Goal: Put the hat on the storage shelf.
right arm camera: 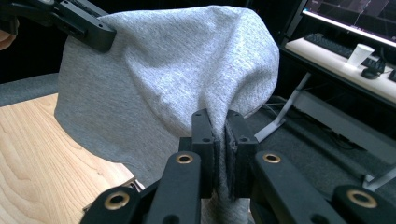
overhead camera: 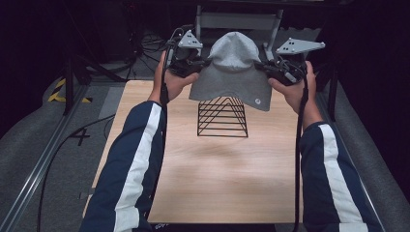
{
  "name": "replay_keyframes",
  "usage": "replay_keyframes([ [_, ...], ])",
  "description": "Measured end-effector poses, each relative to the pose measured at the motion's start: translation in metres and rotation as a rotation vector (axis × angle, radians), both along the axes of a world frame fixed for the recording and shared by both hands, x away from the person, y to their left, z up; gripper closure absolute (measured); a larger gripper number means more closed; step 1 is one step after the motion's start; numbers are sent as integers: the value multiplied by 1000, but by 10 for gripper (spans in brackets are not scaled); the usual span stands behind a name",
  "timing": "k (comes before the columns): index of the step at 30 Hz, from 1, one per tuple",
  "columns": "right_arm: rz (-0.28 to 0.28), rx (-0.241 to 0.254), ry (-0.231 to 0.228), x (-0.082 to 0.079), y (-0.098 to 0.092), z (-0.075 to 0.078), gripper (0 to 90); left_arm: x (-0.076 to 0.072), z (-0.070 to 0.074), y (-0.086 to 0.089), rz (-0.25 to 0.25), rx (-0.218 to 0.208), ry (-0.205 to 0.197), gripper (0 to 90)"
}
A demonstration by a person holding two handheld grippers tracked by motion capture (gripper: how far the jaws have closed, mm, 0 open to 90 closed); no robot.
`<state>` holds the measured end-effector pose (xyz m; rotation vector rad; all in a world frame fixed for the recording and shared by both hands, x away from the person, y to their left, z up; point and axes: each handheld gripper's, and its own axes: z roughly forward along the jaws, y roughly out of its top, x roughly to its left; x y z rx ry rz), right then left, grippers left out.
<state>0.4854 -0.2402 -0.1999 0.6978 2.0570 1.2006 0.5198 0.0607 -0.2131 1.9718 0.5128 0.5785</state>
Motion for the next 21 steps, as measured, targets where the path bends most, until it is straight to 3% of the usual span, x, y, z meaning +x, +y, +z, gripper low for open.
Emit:
replay_keyframes([
  [7, 3, 6, 13, 7, 2, -8, 846, 6, -12, 0, -8, -12, 19, 856],
  [12, 26, 3, 21, 3, 1, -15, 846, -1, -23, 1, -44, -49, 25, 856],
  [21, 60, 13, -3, -16, -4, -10, 845, -22, -15, 11, -88, -78, -13, 856],
])
